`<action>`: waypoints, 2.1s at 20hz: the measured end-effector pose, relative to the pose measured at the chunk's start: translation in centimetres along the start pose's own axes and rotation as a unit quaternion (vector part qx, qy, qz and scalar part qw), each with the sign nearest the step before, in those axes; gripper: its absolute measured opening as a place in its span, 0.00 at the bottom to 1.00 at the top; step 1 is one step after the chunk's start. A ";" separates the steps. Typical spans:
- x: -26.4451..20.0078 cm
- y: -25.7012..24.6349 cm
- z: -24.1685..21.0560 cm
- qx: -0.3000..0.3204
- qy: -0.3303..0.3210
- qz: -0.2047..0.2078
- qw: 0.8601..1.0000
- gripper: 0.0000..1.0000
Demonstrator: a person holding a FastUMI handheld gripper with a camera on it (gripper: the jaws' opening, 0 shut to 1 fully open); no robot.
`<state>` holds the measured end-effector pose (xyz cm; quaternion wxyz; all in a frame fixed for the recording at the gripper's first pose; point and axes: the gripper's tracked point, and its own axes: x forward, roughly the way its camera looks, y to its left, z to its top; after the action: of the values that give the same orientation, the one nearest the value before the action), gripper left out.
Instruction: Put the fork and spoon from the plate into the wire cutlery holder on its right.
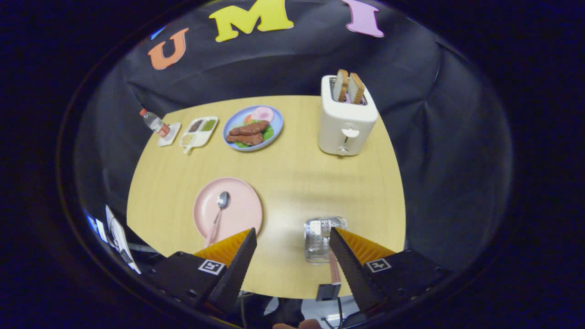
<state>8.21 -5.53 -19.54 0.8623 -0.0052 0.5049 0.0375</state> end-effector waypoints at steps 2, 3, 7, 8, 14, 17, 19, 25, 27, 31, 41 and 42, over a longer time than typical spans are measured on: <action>0.4 3.8 -0.6 0.010 -0.024 0.023 0.999 0.97; 1.0 5.6 -1.1 0.013 -0.034 0.031 0.999 0.97; 4.8 11.7 -4.7 0.030 -0.051 0.044 0.997 0.97; 5.9 12.6 -5.7 0.037 -0.050 0.042 0.997 0.97; 11.5 16.4 -9.2 0.050 -0.025 0.025 0.998 0.97; 13.5 16.7 -9.4 0.055 -0.025 0.011 0.998 0.95; 14.3 16.7 -9.8 0.058 -0.021 0.002 0.998 0.89; 15.8 16.8 -10.3 0.055 -0.034 -0.025 0.998 0.75; 16.3 16.5 -10.8 0.061 -0.027 -0.033 0.997 0.68; 16.7 16.5 -11.4 0.067 -0.021 -0.033 0.997 0.49; 13.7 14.2 -11.2 0.056 0.007 -0.026 0.998 0.05; 12.8 14.1 -10.8 0.068 0.011 -0.014 0.998 0.05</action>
<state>4.04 8.81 -35.57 0.8554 0.0456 0.5159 -0.0094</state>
